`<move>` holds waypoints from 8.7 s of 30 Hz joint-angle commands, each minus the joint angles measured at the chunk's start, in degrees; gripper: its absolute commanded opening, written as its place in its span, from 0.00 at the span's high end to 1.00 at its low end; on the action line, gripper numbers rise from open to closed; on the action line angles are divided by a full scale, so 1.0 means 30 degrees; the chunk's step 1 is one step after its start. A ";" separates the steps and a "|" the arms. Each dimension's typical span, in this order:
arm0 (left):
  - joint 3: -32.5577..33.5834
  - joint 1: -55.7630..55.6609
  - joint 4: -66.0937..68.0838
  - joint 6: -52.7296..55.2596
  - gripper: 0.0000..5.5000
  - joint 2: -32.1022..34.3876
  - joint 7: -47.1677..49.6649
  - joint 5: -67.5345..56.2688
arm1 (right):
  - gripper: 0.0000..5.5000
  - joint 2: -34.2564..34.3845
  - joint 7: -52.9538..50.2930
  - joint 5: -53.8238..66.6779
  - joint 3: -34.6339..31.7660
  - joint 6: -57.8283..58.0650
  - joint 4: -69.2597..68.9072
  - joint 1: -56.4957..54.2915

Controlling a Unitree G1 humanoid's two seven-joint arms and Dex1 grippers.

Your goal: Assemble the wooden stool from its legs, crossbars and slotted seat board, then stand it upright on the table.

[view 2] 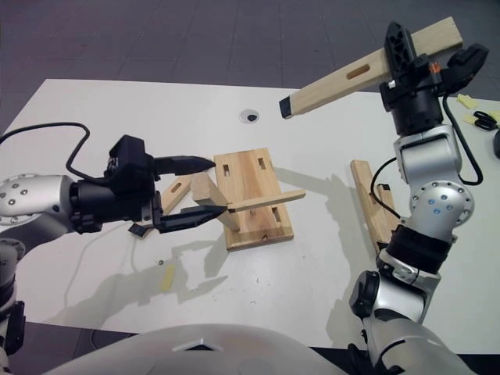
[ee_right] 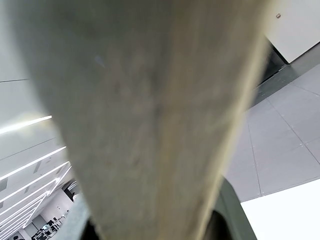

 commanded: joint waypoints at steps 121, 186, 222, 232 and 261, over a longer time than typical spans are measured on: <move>-0.1079 -0.0786 0.1362 -0.2235 0.05 -0.1547 -0.2369 1.1059 | 0.81 -0.0045 0.7967 -1.7765 0.8651 -0.2827 -0.3478 0.2765; -0.5716 0.0632 0.3737 -0.5545 0.62 -0.3164 0.0174 1.4686 | 0.81 0.3038 0.6085 -1.7196 0.8102 -0.3699 -0.2559 0.3021; -0.3110 0.1210 0.3869 -0.4743 0.63 -0.2972 -0.1301 1.0612 | 0.81 0.3206 0.5926 -1.7821 0.8457 -0.4177 -0.2011 0.3398; -0.3560 0.0864 0.4520 -0.5118 0.63 -0.2819 -0.1343 1.1316 | 0.81 0.3805 0.6144 -1.8167 0.9239 -0.4495 -0.1639 0.2379; -0.4387 0.1413 0.4674 -0.5704 0.63 -0.2932 -0.0885 1.2268 | 0.81 0.1787 0.8223 -1.7002 0.9764 -0.1412 -0.3605 0.0821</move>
